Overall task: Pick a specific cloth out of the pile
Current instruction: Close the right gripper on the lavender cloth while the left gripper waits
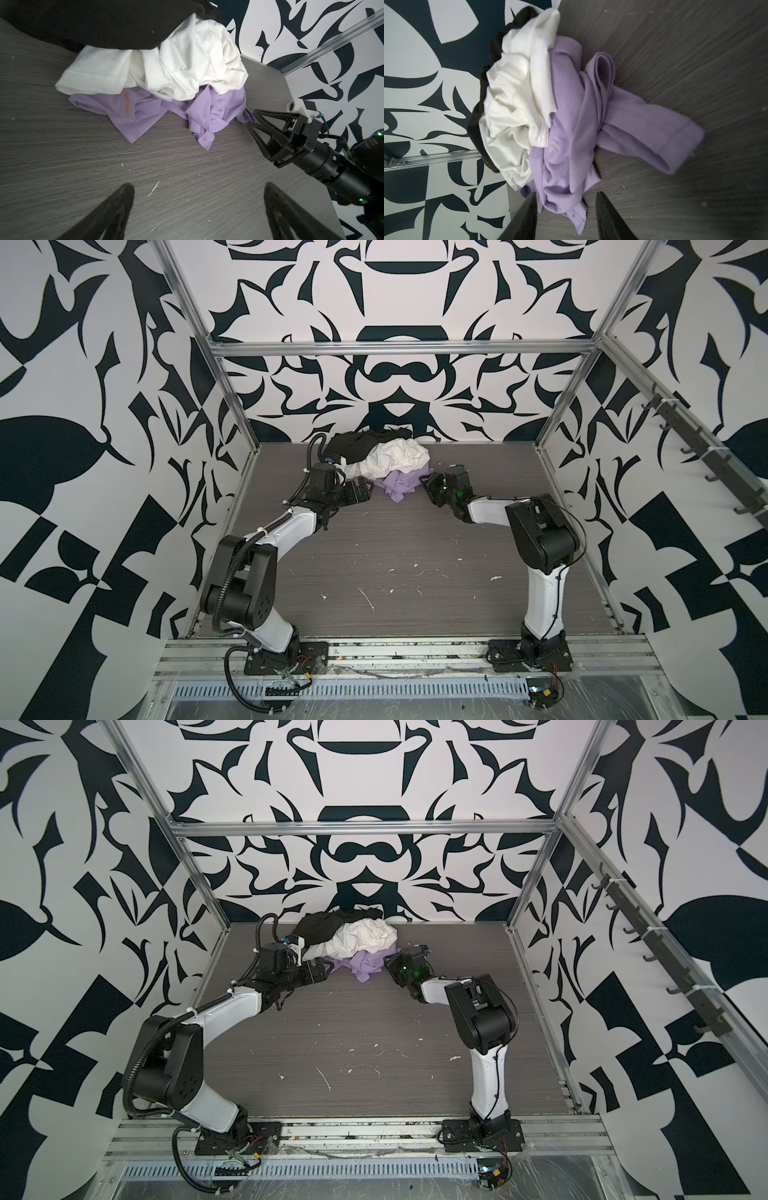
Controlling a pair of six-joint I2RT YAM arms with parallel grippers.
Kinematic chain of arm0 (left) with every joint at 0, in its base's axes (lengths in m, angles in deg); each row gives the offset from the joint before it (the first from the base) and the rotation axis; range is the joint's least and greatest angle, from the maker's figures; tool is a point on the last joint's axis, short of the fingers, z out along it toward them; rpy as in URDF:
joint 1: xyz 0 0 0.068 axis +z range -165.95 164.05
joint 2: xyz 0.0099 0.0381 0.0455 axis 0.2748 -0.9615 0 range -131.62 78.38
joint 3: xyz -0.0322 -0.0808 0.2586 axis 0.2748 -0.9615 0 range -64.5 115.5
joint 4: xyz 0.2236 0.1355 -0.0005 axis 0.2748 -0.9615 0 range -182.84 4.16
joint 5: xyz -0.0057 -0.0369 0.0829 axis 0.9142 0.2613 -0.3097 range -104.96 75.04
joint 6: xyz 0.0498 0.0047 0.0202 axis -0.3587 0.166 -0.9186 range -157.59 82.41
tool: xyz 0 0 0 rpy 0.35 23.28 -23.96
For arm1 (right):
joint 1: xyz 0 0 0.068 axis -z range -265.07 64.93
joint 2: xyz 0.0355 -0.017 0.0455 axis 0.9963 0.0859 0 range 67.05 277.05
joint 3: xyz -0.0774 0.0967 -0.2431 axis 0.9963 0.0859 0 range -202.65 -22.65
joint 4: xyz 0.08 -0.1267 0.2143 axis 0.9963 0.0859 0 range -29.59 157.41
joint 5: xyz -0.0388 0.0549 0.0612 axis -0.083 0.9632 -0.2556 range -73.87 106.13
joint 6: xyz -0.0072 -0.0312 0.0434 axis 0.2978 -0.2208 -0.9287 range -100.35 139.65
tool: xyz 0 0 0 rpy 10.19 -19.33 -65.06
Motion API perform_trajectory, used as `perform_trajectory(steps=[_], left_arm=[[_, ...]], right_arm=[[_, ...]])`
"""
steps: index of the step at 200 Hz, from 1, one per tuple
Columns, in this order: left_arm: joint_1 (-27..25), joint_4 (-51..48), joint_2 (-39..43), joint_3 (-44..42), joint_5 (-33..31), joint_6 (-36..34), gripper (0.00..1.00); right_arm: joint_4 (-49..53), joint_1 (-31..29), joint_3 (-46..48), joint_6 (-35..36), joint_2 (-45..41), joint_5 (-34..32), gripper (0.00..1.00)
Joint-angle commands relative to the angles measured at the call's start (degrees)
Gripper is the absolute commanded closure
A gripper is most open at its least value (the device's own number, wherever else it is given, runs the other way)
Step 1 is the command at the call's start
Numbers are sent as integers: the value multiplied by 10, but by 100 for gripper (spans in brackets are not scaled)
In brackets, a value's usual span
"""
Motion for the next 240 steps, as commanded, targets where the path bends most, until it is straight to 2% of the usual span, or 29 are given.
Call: perform_trajectory(steps=[1, 52, 160, 223, 240], left_arm=[[-2, -6, -8, 14, 8, 5, 0], [-2, -8, -16, 16, 8, 7, 0], [-2, -9, -34, 19, 23, 20, 0], [-2, -10, -36, 18, 22, 22, 1], [-2, -10, -36, 19, 23, 22, 1]], right_arm=[[1, -2, -28, 10, -5, 2, 53], [2, -1, -46, 10, 17, 7, 58], [8, -2, -70, 16, 50, 4, 60], [13, -9, -83, 21, 65, -2, 64], [15, -8, -83, 23, 64, -7, 68]])
